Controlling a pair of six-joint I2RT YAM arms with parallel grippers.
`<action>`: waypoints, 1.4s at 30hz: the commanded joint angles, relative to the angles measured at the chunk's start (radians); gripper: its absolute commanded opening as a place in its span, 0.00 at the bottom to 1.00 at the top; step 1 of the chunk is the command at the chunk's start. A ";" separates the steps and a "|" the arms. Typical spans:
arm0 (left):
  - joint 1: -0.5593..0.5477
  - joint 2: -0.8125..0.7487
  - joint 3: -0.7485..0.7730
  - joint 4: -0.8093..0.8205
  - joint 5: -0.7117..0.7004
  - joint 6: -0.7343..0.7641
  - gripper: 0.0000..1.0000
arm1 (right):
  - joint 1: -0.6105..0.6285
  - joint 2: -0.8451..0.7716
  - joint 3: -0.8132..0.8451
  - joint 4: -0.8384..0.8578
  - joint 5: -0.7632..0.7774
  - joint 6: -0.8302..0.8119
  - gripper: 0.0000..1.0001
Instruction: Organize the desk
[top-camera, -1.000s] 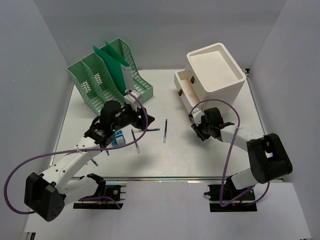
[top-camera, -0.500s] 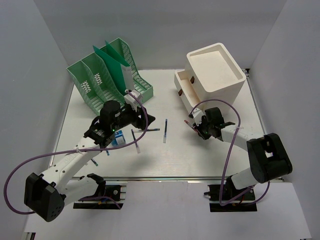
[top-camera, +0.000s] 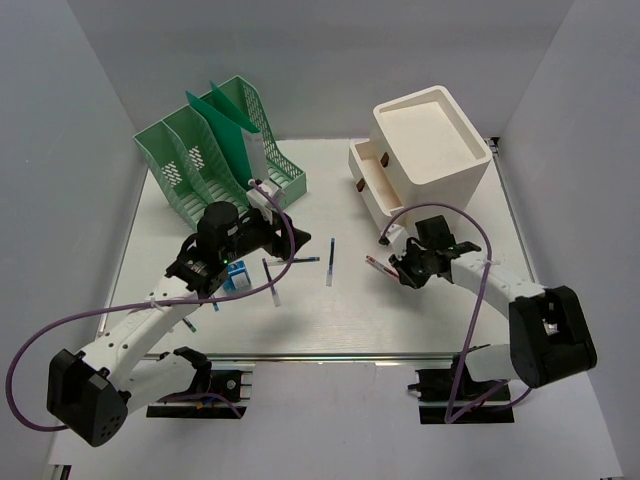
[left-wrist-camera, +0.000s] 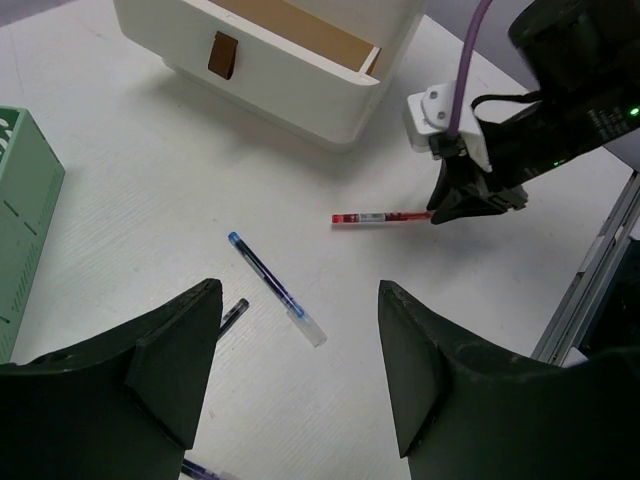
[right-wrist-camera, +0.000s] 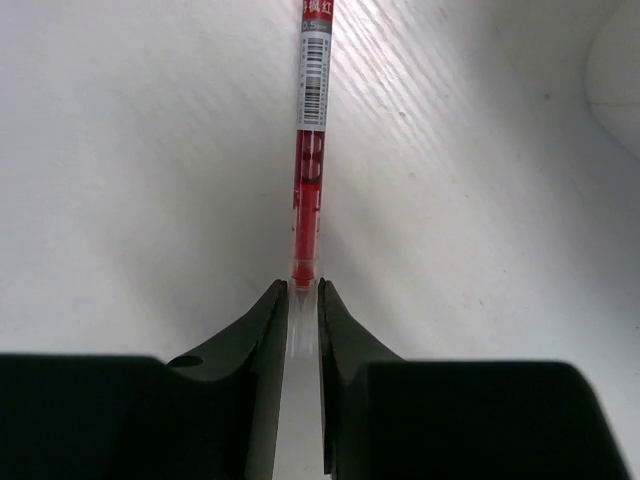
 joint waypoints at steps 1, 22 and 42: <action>-0.002 -0.021 -0.012 0.012 0.020 0.008 0.73 | -0.003 -0.086 0.090 -0.134 -0.152 -0.044 0.00; -0.002 0.014 -0.032 0.023 0.019 0.031 0.73 | 0.005 -0.046 0.544 -0.056 -0.153 0.174 0.00; -0.002 0.036 -0.031 0.023 0.030 0.031 0.73 | 0.053 0.191 0.657 0.056 0.282 0.324 0.00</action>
